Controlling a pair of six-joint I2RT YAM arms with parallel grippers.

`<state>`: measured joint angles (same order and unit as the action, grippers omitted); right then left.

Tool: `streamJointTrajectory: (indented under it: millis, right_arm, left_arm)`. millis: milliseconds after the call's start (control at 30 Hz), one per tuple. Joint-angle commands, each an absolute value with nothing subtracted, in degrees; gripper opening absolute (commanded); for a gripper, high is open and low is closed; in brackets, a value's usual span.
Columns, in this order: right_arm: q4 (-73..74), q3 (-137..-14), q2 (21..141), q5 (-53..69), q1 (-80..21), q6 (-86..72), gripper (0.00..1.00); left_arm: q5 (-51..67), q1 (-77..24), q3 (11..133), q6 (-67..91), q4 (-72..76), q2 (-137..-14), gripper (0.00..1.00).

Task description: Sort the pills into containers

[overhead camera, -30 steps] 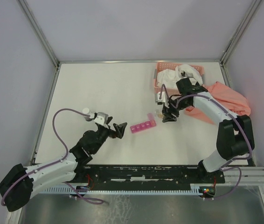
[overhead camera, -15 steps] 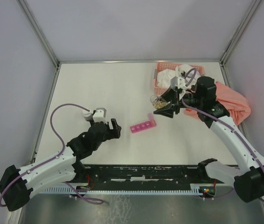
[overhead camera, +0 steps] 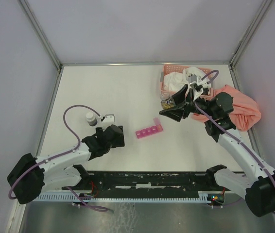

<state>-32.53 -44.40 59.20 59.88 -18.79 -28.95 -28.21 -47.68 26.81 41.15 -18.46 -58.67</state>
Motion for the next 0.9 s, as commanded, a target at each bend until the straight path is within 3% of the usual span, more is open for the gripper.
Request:
streamJointTrajectory:
  millis: [0,233,533,867]
  right_arm:
    - [-33.5,-45.4,59.9,59.6,-18.6,-27.7,0.15]
    - [-33.0,-45.5,60.6,60.3,-18.6,-27.2,0.15]
    - [-32.4,-45.6,60.7,60.5,-18.6,-27.0,0.15]
    - [-32.0,-45.9,61.2,60.7,-18.6,-26.9,0.15]
  left_arm:
    - [-32.4,-47.5,31.9,44.5,-21.2,-65.3,0.85]
    - [-30.1,-47.4,32.9,43.8,-18.9,-70.2,0.71]
    - [-28.3,-47.5,34.8,42.3,-16.6,-76.4,0.68]
    - [-29.3,-47.5,36.4,41.8,-18.3,-79.6,0.57]
